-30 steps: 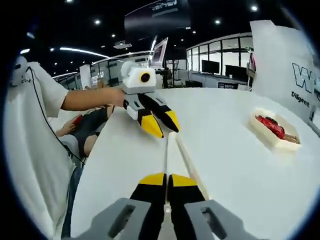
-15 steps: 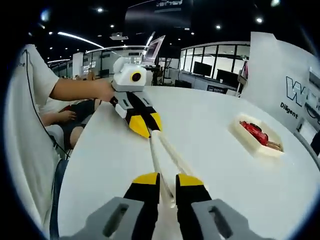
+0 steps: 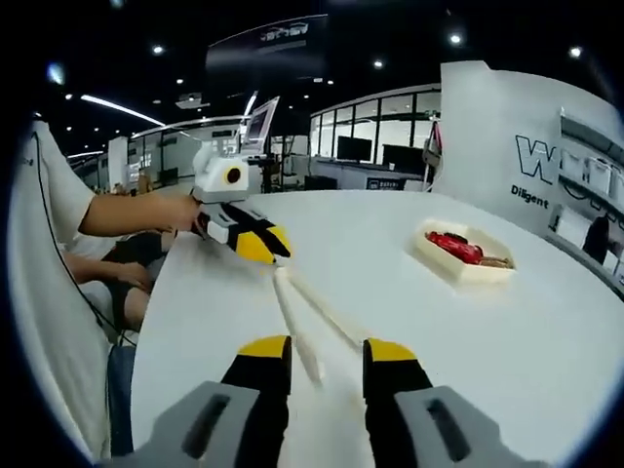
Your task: Place the target food into the container with the food tongs after gripping and lifting it, then release it inside without dropping or visibly crushing the food.
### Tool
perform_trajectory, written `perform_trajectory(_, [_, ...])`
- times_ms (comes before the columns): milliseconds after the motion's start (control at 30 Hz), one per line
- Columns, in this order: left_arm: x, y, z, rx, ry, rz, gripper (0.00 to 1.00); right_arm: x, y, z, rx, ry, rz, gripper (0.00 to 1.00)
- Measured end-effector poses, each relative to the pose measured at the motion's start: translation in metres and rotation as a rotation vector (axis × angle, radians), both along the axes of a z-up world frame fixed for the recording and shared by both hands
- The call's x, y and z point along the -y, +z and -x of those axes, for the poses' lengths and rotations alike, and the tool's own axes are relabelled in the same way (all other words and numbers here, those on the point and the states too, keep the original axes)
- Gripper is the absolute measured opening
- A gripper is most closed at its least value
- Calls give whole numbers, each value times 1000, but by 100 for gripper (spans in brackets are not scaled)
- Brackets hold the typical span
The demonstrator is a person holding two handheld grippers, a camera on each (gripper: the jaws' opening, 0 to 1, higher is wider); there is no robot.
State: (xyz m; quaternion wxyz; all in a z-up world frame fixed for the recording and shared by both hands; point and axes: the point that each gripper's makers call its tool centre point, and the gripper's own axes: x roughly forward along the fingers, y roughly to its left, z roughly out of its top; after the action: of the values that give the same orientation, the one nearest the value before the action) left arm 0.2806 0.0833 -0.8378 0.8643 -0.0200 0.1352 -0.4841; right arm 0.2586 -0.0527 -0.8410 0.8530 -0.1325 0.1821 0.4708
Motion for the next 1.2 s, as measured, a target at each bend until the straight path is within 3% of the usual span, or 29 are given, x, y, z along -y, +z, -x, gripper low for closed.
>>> perform_trajectory(233, [-1,5,1,-10,37,55,22,0,9,3,21,-69,-21,45])
perform_trajectory(433, [-6,11,0,-51,93,117,39,4,16,3,19,-131,-36,77])
perform_trajectory(467, [-6,16,-1,-58,111,138,43,5,17,3,21,-142,-45,80])
perform_trajectory(533, [-6,20,-6,-89,173,158,61,5,22,2,20,-155,-62,83])
perform_trajectory(600, [-11,22,-11,-84,233,131,83,6,25,2,23,-172,-66,87])
perform_trajectory(667, [-19,23,-19,-65,289,104,97,7,27,2,24,-192,-68,93])
perform_trajectory(700, [-20,24,-20,-50,304,86,98,8,27,1,21,-210,-74,99])
perform_trajectory(833, [-25,11,-16,-49,334,-42,99,14,28,1,18,-256,-87,99])
perform_trajectory(900, [-25,12,-17,17,349,-71,99,17,24,4,6,-280,-95,99])
perform_trajectory(933, [-28,4,-17,17,370,-114,99,20,22,5,2,-297,-102,99])
perform_trajectory(1200, [-28,-1,-10,41,403,-181,99,32,9,9,-10,-350,-56,99])
